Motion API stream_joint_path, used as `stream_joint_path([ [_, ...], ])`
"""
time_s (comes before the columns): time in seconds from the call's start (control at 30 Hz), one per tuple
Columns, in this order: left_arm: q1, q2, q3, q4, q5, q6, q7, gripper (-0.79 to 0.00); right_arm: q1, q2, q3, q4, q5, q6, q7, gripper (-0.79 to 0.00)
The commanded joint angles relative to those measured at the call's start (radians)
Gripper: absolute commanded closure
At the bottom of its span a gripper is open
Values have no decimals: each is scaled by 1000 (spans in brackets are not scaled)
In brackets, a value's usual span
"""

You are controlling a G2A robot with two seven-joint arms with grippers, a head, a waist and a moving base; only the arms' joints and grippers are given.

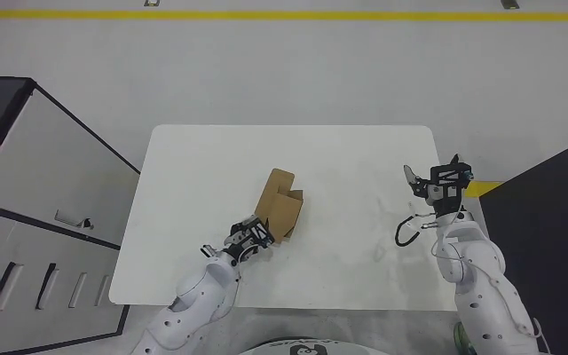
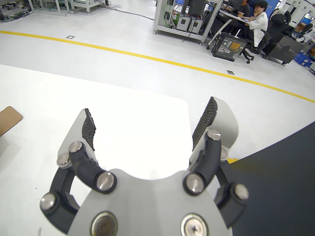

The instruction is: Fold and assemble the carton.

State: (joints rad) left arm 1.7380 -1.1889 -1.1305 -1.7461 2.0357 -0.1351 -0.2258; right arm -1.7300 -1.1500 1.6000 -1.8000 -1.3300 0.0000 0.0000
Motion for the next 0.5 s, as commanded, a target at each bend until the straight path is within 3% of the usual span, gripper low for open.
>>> stream_joint_path([
  [0.0,-3,-1,7,4,3,0,-2,-391,0,0,0,0,0,0,0,-785],
  [0.17,-12,-5,20,10,-3,8,0,-428,0,0,0,0,0,0,0,-785],
  [0.47,-32,-12,27,33,-56,24,10,-360,0,0,0,0,0,0,0,-785],
])
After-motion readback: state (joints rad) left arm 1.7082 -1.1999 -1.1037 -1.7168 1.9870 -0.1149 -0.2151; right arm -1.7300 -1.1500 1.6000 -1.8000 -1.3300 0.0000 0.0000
